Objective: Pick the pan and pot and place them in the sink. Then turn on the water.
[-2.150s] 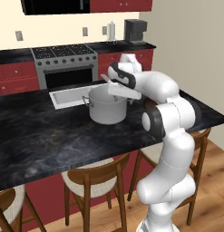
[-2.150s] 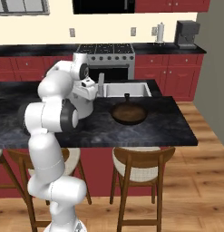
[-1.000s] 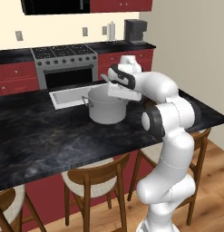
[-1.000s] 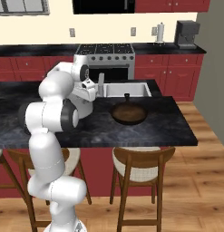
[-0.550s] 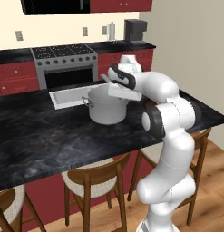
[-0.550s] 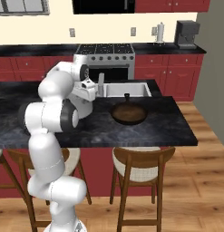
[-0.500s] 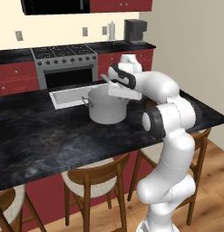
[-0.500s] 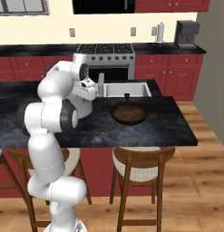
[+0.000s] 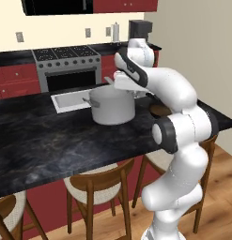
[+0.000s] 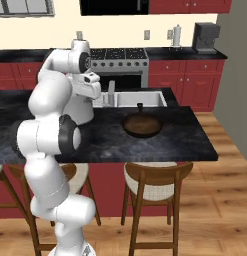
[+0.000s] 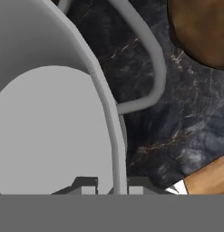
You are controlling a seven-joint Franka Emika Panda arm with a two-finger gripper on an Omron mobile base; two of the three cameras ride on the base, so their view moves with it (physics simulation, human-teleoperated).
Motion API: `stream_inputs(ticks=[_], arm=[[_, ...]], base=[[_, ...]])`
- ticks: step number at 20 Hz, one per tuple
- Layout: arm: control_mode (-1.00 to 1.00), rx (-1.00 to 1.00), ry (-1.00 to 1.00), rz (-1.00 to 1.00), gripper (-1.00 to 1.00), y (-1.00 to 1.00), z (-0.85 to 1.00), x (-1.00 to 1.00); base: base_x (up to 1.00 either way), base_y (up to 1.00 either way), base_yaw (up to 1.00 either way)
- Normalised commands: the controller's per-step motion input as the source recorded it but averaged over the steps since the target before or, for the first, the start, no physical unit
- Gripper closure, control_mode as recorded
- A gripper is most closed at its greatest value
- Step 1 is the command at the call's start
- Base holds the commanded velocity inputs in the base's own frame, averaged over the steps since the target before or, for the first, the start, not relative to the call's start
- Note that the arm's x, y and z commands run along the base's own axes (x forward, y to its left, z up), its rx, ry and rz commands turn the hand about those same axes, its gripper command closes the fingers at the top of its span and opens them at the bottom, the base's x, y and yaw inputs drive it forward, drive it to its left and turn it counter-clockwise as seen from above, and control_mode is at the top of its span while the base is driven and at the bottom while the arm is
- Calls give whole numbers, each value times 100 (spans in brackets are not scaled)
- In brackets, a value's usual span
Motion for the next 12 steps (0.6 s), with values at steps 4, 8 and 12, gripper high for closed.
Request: stream_inputs(ticks=[4, 8, 12], arm=[[-100, 0, -30, 16, 100, 0, -6, -86], [-100, 1, -21, 19, 100, -5, 0, -66], [-100, 6, -1, 11, 100, -23, 3, -29]], base=[[0, 0, 0], [0, 0, 0], [0, 0, 0]])
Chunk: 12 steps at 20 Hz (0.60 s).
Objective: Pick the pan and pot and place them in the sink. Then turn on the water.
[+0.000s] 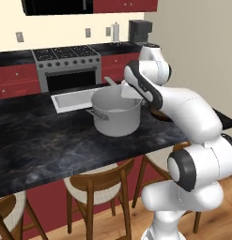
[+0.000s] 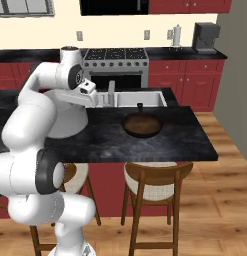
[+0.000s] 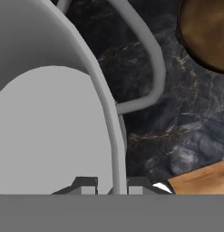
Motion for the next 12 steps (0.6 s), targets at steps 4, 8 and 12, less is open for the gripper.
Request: stream_inputs(ticks=[4, 8, 12], arm=[[-100, 9, 0, 10, 100, -35, 5, -14], [-100, 6, 0, 10, 100, -36, 34, -6], [-100, 0, 4, 10, 100, -12, 64, -18]], base=[[0, 0, 0], [0, 0, 0], [0, 0, 0]])
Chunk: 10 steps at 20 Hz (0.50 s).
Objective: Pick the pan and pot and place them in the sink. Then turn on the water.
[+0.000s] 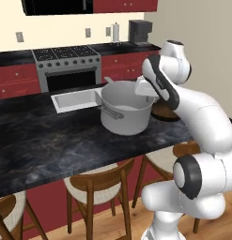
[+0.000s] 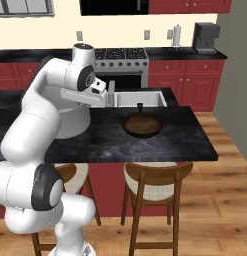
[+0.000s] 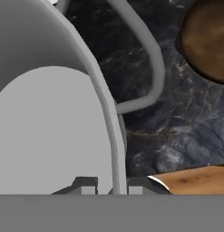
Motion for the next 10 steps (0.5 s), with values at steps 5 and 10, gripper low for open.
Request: stream_inputs(ticks=[5, 10], arm=[[-100, 0, 6, 10, 100, 0, 50, -62], [-100, 0, 0, 9, 100, -2, 2, -74]], base=[[0, 0, 0], [0, 0, 0]])
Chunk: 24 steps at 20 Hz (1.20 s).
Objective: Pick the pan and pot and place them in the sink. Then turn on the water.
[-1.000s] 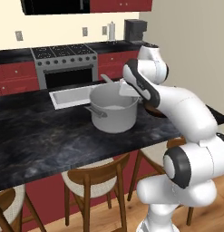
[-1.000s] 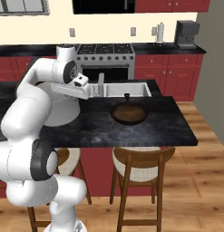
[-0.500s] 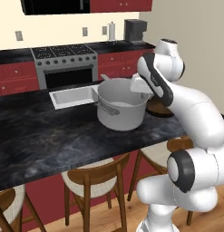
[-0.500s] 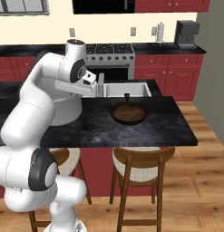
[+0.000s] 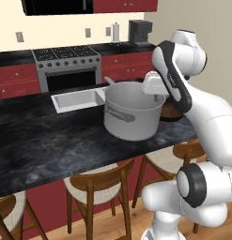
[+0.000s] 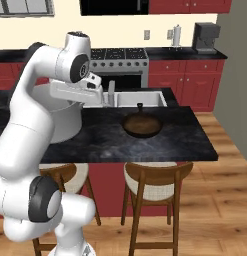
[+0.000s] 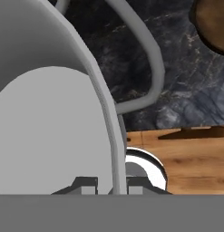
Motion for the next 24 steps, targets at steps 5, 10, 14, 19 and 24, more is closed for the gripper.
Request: stream_inputs(ticks=[5, 10, 14, 19, 24], arm=[[-100, 0, 0, 1, 100, 0, 0, -8], [-100, 0, 0, 0, 100, 0, 0, 0], [100, 0, 0, 0, 100, 0, 0, 0], [100, 0, 0, 0, 100, 0, 0, 0], [100, 0, 0, 0, 100, 0, 0, 0]], base=[[0, 0, 0], [0, 0, 0], [0, 0, 0], [-82, 1, 0], [-100, 3, 0]])
